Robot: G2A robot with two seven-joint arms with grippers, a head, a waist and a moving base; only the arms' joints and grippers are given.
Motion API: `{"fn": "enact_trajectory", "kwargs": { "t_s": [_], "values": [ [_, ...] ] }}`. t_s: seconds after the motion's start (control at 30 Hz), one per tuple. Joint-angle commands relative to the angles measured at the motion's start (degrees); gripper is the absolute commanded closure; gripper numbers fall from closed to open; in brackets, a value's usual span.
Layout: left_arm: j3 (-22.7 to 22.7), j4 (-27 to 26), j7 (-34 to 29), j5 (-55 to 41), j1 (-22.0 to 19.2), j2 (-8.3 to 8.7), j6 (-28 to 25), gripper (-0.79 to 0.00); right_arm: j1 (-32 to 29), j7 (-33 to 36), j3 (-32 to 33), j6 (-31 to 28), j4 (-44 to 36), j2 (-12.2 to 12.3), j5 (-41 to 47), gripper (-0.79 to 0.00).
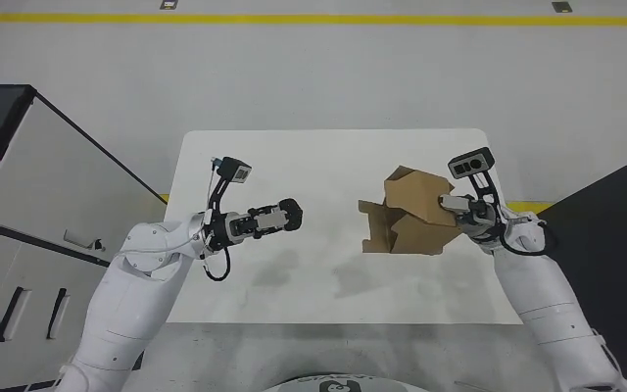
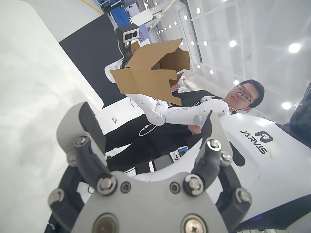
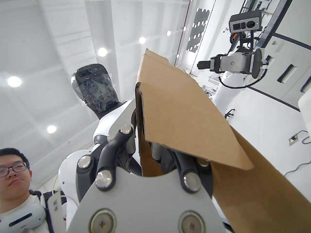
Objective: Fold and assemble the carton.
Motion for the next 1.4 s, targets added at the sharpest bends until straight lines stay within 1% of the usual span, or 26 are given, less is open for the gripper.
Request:
{"fn": "enact_trajectory", "kwargs": {
  "t_s": [0.0, 0.07, 0.13, 0.3, 0.4, 0.63, 0.73, 0.9, 0.97, 1.2, 1.37],
  "values": [
    [0.0, 0.0, 0.0, 0.0, 0.0, 0.0, 0.0, -0.785, 0.0, 0.0, 0.0, 0.0, 0.0, 0.0, 0.0, 0.0],
    [0.1, 0.0, 0.7, 0.1, 0.2, -0.03, 0.3, -0.785, -0.1, -1.0, -0.1, 0.2, -0.3, 0.0, -0.3, 0.0],
    [0.7, 0.1, 2.9, 0.9, 0.5, -0.14, 1.4, -0.785, -0.4, -3.2, -0.6, 0.1, -0.1, -0.1, -3.0, 0.0],
    [1.7, 1.7, 6.7, 4.0, -0.1, -0.32, 3.5, -0.785, -0.1, -7.0, -1.0, -1.0, 1.0, -0.5, -6.4, 0.0],
    [2.0, 2.4, 9.1, 6.2, -0.6, -0.36, 5.7, -0.785, 0.4, -7.3, -1.1, -1.9, 1.8, -0.6, -8.7, 0.0],
    [2.0, 2.2, 9.1, 7.3, -0.8, -0.32, 5.7, -0.785, 0.4, -7.2, -1.1, -2.1, 1.8, -0.6, -8.7, 0.0],
    [2.7, 1.2, 10.1, 8.9, -0.5, -0.36, 6.9, -0.785, 0.0, -8.6, -1.4, -2.0, 1.5, -0.7, -9.8, 0.0],
    [4.7, 1.5, 14.9, 12.1, -1.1, -0.74, 10.1, -0.785, 0.6, -9.8, -1.9, -3.8, 3.4, -1.3, -9.5, 0.0],
    [5.3, 1.7, 17.4, 14.6, -1.7, -0.88, 10.5, -0.785, 1.1, -10.3, -2.3, -4.9, 4.7, -1.5, -10.3, 0.0],
    [5.6, 1.3, 18.0, 15.6, -1.7, -0.92, 10.3, -0.785, 1.2, -10.8, -2.3, -5.3, 4.9, -1.5, -10.9, 0.0],
    [6.5, 0.3, 17.8, 18.2, -2.0, -0.92, 13.1, -0.785, 0.7, -13.0, -2.9, -5.5, 4.5, -1.8, -13.6, 0.0]
  ]
}}
